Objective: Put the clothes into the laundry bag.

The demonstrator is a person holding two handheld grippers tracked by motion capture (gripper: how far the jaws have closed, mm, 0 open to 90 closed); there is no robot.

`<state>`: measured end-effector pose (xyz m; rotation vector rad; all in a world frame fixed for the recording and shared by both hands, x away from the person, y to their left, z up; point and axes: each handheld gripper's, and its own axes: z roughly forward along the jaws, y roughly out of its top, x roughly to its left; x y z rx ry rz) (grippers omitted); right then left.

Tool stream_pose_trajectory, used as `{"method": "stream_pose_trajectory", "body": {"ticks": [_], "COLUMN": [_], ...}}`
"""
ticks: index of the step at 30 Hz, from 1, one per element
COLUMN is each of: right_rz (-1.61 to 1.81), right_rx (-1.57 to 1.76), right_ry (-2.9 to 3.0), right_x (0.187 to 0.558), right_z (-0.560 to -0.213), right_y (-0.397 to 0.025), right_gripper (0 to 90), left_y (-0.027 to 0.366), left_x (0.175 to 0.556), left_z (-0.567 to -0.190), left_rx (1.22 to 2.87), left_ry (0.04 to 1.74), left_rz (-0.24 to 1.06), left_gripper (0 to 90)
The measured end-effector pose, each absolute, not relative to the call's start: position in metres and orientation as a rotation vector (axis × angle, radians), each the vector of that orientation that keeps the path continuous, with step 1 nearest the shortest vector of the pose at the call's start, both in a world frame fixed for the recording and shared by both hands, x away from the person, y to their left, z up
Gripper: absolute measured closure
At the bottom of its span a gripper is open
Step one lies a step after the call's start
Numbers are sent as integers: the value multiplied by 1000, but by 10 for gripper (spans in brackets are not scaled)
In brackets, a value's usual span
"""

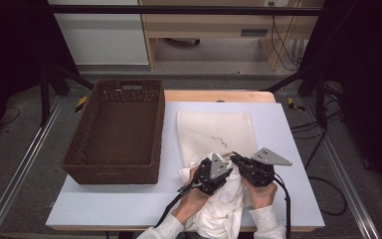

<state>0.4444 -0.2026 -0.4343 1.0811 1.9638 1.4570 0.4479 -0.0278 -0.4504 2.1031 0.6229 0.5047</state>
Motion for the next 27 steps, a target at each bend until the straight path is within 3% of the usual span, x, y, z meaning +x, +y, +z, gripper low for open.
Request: {"method": "stream_pose_trajectory", "body": {"ticks": [5, 7, 11, 13, 15, 19, 21, 24, 27], "right_rz": [1443, 1436, 1437, 1437, 1439, 1433, 1419, 1410, 1412], "right_rx": [1081, 1086, 1090, 1086, 1090, 1089, 1079, 1082, 1089], "right_ry": [1965, 1967, 1968, 1974, 1974, 1984, 1994, 1995, 1993], "right_x": [444, 444, 443, 443, 444, 444, 445, 445, 446], "right_z": [-435, -436, -438, -438, -438, -439, -440, -441, -441], "right_y": [-201, -201, -201, -201, -200, -198, -198, -196, -197], "right_gripper": [873, 873, 873, 873, 873, 873, 873, 873, 873], "left_y": [-23, -14, 20, 38, 50, 52, 48, 46, 51], "left_x": [458, 451, 437, 438, 447, 469, 473, 464, 451], "left_z": [-453, -446, -425, -421, -426, -452, -461, -461, -451], "left_rx": [2083, 2043, 1958, 1950, 1963, 2000, 2019, 2001, 1958], "left_ry": [673, 689, 714, 757, 800, 859, 836, 794, 766], "left_rz": [455, 469, 522, 574, 538, 378, 313, 340, 333], "left_gripper": [779, 663, 329, 255, 211, 228, 419, 693, 768]}}
